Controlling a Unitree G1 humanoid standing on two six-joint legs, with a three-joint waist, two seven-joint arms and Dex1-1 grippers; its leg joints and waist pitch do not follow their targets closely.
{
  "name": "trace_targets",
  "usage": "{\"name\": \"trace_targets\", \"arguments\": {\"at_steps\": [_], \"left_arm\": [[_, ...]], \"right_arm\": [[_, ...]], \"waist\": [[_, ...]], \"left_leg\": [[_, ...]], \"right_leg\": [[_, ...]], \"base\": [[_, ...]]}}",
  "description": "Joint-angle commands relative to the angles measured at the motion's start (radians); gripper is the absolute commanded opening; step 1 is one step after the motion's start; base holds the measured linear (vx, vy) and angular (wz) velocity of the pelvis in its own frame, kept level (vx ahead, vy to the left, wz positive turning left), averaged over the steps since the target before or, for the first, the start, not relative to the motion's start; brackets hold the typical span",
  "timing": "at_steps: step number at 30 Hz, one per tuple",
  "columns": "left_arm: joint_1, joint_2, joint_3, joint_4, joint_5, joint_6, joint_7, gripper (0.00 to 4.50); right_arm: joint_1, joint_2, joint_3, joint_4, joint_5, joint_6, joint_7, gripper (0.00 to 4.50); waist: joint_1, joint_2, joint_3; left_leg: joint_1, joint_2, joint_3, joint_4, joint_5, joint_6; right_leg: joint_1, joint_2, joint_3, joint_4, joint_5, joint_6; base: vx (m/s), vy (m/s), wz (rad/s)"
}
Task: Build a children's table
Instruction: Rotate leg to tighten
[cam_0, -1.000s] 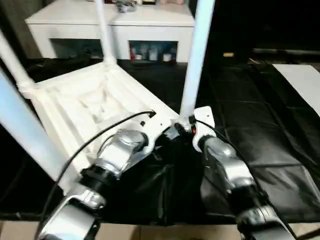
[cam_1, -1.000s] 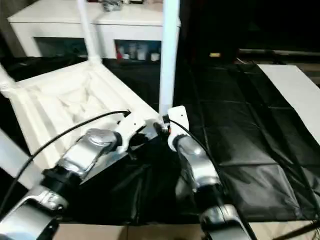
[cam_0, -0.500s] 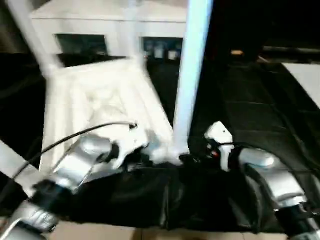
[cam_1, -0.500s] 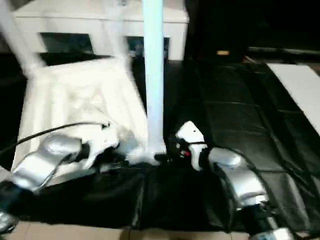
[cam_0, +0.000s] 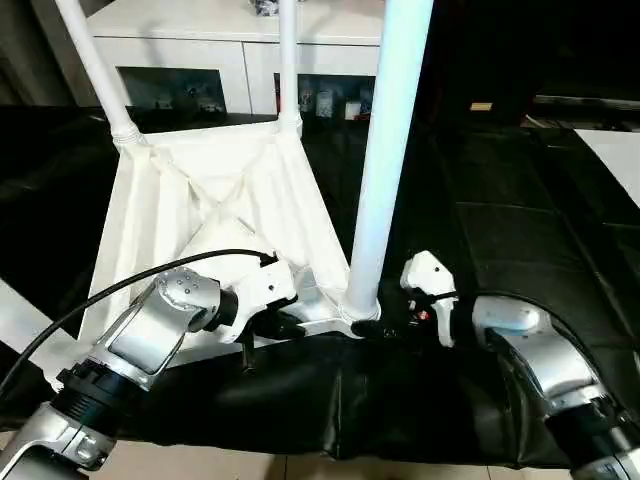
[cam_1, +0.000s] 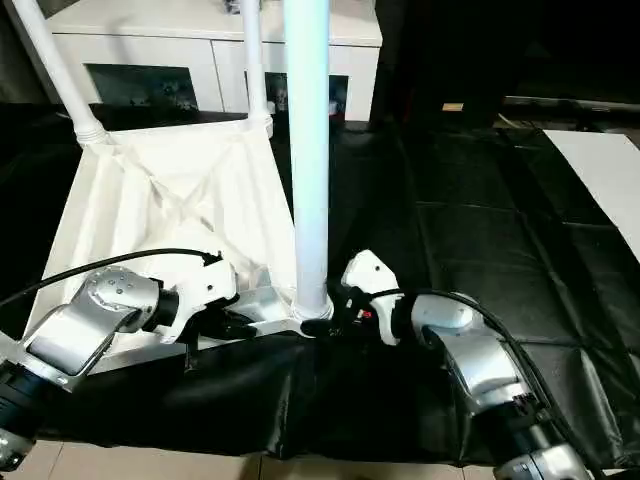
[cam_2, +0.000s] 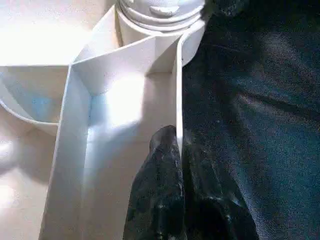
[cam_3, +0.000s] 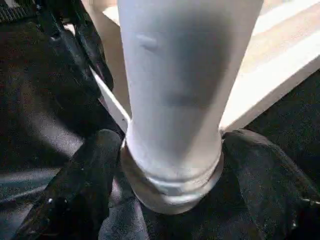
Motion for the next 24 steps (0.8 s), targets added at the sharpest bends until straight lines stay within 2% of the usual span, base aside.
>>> {"name": "trace_targets", "arguments": {"at_steps": [1, 3, 8, 19, 22, 24], "left_arm": [[0.013, 0.003, -0.040, 0.002, 0.003, 0.010, -0.030, 0.00], [0.013, 0.003, -0.039, 0.004, 0.004, 0.010, -0.028, 0.00], [0.014, 0.003, -0.039, 0.007, 0.005, 0.010, -0.028, 0.00], [0.016, 0.004, -0.040, 0.012, 0.011, 0.015, -0.025, 0.00], [0.007, -0.025, -0.024, 0.040, 0.022, 0.027, 0.031, 0.00], [-0.026, -0.098, 0.008, 0.112, 0.039, 0.042, 0.146, 0.00]], "right_arm": [[-0.012, 0.002, 0.004, 0.010, 0.000, -0.014, 0.005, 3.28], [-0.014, 0.005, 0.001, 0.016, -0.001, -0.018, 0.008, 2.96], [-0.017, 0.009, -0.003, 0.027, 0.002, -0.023, 0.015, 2.60], [-0.014, 0.009, 0.007, 0.036, 0.007, -0.022, 0.044, 2.53], [-0.037, 0.048, -0.009, 0.099, -0.045, -0.034, -0.082, 2.53], [-0.072, 0.119, -0.053, 0.190, -0.091, -0.016, -0.290, 2.53]], "waist": [[0.000, -0.002, -0.046], [0.001, -0.002, -0.048], [0.000, -0.002, -0.048], [0.001, -0.003, -0.051], [0.000, -0.003, -0.049], [-0.006, -0.006, -0.041]], "left_leg": [[-0.003, 0.037, -0.005, -0.069, -0.140, 0.074], [-0.002, 0.037, -0.004, -0.068, -0.133, 0.072], [-0.002, 0.036, -0.004, -0.067, -0.133, 0.075], [-0.002, 0.035, -0.004, -0.064, -0.106, 0.090], [-0.002, 0.035, -0.003, -0.065, -0.119, 0.081], [-0.002, 0.033, -0.003, -0.070, -0.172, 0.051]], "right_leg": [[0.052, -0.045, 0.027, -0.054, -0.093, -0.272], [0.053, -0.044, 0.027, -0.052, -0.080, -0.275], [0.054, -0.044, 0.026, -0.052, -0.076, -0.279], [0.057, -0.043, 0.025, -0.047, -0.042, -0.288], [0.055, -0.044, 0.025, -0.050, -0.077, -0.284], [0.048, -0.043, 0.024, -0.062, -0.179, -0.271]], "base": [[0.000, 0.000, 0.00], [0.000, 0.000, 0.00], [0.000, 0.000, 0.00], [0.000, 0.000, 0.00], [0.000, 0.000, 0.00], [0.000, 0.000, 0.00]]}}
